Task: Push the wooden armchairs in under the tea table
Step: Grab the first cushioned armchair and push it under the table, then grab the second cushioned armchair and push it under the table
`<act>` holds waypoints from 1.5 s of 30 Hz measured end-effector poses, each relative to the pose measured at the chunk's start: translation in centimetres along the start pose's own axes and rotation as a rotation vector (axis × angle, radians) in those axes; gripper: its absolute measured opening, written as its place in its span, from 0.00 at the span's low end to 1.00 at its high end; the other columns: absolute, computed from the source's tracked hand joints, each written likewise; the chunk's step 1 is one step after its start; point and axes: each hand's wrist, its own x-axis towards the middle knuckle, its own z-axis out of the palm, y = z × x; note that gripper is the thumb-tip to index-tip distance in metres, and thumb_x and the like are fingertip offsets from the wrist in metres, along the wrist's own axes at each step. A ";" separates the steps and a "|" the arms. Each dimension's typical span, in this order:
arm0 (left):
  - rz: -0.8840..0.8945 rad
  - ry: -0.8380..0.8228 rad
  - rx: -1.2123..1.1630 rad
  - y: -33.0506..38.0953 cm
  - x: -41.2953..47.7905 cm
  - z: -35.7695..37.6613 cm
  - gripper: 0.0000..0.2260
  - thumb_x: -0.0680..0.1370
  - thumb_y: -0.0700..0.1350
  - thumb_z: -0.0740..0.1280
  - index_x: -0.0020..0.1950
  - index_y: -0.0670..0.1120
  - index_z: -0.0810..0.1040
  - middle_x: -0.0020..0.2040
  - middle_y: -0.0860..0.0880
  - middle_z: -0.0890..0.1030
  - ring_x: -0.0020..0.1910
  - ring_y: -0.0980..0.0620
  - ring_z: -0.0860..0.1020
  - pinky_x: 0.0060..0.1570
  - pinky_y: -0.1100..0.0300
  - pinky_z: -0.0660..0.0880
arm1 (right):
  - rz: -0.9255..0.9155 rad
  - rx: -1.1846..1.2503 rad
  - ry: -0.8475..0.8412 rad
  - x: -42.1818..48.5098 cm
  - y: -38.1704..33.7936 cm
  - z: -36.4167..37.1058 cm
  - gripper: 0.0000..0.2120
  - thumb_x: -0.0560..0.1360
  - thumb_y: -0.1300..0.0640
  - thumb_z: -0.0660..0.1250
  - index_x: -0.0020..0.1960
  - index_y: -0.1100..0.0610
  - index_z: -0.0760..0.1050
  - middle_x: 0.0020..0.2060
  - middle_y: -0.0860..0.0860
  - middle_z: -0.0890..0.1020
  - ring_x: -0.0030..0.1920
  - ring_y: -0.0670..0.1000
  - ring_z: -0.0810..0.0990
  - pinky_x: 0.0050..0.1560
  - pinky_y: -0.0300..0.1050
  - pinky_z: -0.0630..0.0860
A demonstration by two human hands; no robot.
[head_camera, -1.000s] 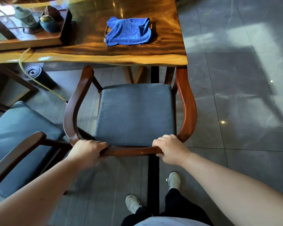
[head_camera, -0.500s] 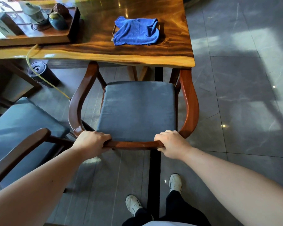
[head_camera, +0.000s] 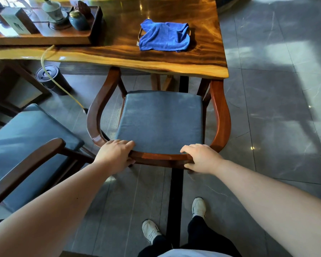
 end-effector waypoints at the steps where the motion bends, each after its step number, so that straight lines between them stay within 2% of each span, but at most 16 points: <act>1: 0.006 0.015 0.000 0.1 -0.3 0.0 0.24 0.69 0.55 0.73 0.60 0.47 0.72 0.53 0.47 0.80 0.55 0.43 0.77 0.56 0.50 0.71 | 0.009 -0.006 -0.017 -0.2 -0.1 -0.2 0.25 0.70 0.45 0.72 0.63 0.50 0.69 0.58 0.51 0.79 0.59 0.56 0.75 0.59 0.53 0.71; 4: 0.031 0.099 0.020 -0.2 -1.8 -0.4 0.33 0.69 0.55 0.74 0.69 0.44 0.67 0.64 0.43 0.75 0.64 0.41 0.71 0.64 0.46 0.68 | 0.002 -0.042 -0.039 -0.7 -1.6 -1.1 0.37 0.69 0.38 0.69 0.71 0.50 0.61 0.67 0.52 0.74 0.66 0.55 0.71 0.66 0.55 0.67; 7: 0.002 0.168 0.044 -1.1 -3.7 -1.2 0.36 0.70 0.56 0.73 0.71 0.42 0.65 0.69 0.40 0.71 0.69 0.40 0.66 0.67 0.43 0.64 | -0.082 -0.120 0.019 -0.7 -4.4 -2.0 0.38 0.69 0.34 0.66 0.73 0.49 0.59 0.69 0.50 0.71 0.68 0.54 0.69 0.68 0.56 0.65; 15: -0.108 0.222 0.077 -6.7 -11.3 -2.6 0.34 0.69 0.55 0.74 0.69 0.43 0.68 0.66 0.40 0.74 0.66 0.39 0.70 0.65 0.41 0.68 | -0.251 -0.284 0.118 3.3 -14.8 -3.2 0.35 0.73 0.38 0.65 0.74 0.50 0.58 0.71 0.52 0.68 0.69 0.55 0.66 0.71 0.58 0.57; 22: -0.299 0.221 0.021 -11.4 -15.7 -2.4 0.30 0.71 0.57 0.72 0.68 0.44 0.71 0.67 0.42 0.74 0.68 0.41 0.69 0.66 0.43 0.67 | -0.420 -0.332 0.123 8.8 -21.8 -3.7 0.33 0.73 0.39 0.66 0.72 0.51 0.60 0.68 0.51 0.71 0.67 0.55 0.68 0.70 0.57 0.57; 31: -0.597 0.146 -0.011 -17.2 -19.0 -1.8 0.29 0.67 0.55 0.76 0.63 0.43 0.75 0.61 0.42 0.79 0.62 0.40 0.74 0.60 0.43 0.73 | -0.649 -0.295 0.001 19.0 -27.6 -2.1 0.33 0.74 0.39 0.64 0.73 0.50 0.58 0.70 0.51 0.69 0.69 0.54 0.66 0.72 0.57 0.56; 36: -0.753 0.080 -0.026 -20.0 -20.4 -1.1 0.28 0.71 0.56 0.71 0.67 0.45 0.72 0.66 0.44 0.75 0.67 0.42 0.70 0.67 0.45 0.67 | -0.738 -0.282 -0.076 23.9 -30.5 -1.0 0.33 0.74 0.40 0.64 0.74 0.51 0.58 0.71 0.52 0.67 0.70 0.55 0.65 0.71 0.54 0.56; 45: -0.977 0.116 -0.081 -24.0 -22.7 -0.1 0.28 0.73 0.57 0.69 0.69 0.47 0.69 0.67 0.47 0.74 0.67 0.46 0.68 0.68 0.51 0.64 | -0.853 -0.313 -0.183 29.7 -35.4 1.4 0.32 0.74 0.41 0.66 0.73 0.51 0.60 0.68 0.52 0.70 0.68 0.55 0.68 0.68 0.53 0.62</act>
